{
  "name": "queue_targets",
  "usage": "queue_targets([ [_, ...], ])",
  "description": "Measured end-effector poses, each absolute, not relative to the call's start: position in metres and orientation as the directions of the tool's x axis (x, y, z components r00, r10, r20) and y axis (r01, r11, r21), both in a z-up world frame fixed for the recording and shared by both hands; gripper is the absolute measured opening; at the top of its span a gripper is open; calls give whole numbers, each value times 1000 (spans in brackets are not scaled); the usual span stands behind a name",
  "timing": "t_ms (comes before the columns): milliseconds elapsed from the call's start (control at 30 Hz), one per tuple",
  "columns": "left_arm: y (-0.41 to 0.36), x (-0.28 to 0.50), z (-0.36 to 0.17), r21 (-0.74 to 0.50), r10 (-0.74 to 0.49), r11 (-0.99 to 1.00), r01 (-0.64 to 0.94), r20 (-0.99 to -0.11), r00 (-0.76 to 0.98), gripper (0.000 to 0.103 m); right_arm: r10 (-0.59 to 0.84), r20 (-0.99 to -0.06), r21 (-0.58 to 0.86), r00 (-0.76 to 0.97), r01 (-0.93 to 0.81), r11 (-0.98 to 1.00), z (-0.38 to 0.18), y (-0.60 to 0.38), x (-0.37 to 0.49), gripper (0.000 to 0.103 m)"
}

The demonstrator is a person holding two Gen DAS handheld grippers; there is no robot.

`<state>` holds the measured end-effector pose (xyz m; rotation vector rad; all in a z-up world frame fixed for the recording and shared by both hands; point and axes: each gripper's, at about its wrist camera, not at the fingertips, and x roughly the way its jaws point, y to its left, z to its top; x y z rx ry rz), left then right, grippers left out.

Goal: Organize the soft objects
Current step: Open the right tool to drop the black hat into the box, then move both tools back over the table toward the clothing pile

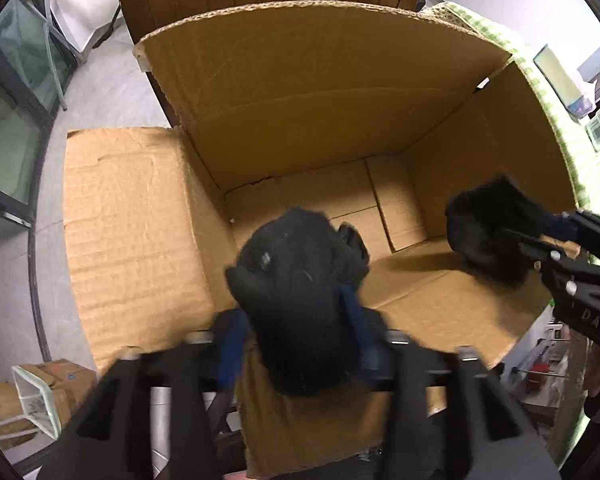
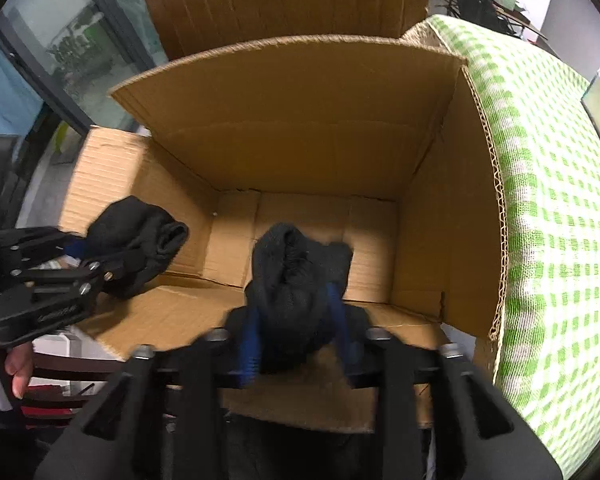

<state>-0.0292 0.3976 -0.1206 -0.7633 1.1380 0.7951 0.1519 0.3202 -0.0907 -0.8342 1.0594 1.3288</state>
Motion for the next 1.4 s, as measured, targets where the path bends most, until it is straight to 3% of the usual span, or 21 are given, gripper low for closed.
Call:
queue_targets([
  [33, 398, -30, -119, -120, 161, 501, -857, -960, 228, 65, 346, -937, 95, -55, -991, 98, -92, 319, 154, 64],
  [67, 399, -29, -117, -129, 160, 495, -859, -958, 236, 67, 354, -934, 97, -55, -990, 100, -90, 319, 155, 64],
  [267, 403, -29, -109, -141, 175, 476, -868, -952, 250, 68, 414, -909, 106, -48, -987, 119, -70, 313, 160, 64],
  [367, 400, -30, -89, -119, 255, 474, -872, -930, 266, 68, 486, -873, 114, -42, -986, 119, -56, 306, 162, 64],
  [600, 377, -33, -17, -52, 593, 467, -883, -723, 356, 78, 726, -687, 79, 37, -989, 125, 0, 268, 168, 64],
  [667, 374, -35, -6, -49, 665, 450, -892, -648, 371, 92, 779, -623, 63, 66, -989, 134, 10, 255, 168, 70],
  [767, 358, -38, 7, -54, 743, 433, -900, -545, 390, 95, 843, -522, 29, 127, -986, 167, 22, 232, 166, 75],
  [933, 339, -24, 7, -53, 752, 474, -879, -494, 435, 95, 875, -443, 11, 196, -975, 224, 31, 211, 169, 81],
  [1400, 305, -14, 12, -49, 738, 536, -843, -457, 496, 95, 844, -447, 34, 298, -937, 348, 34, 182, 183, 83],
])
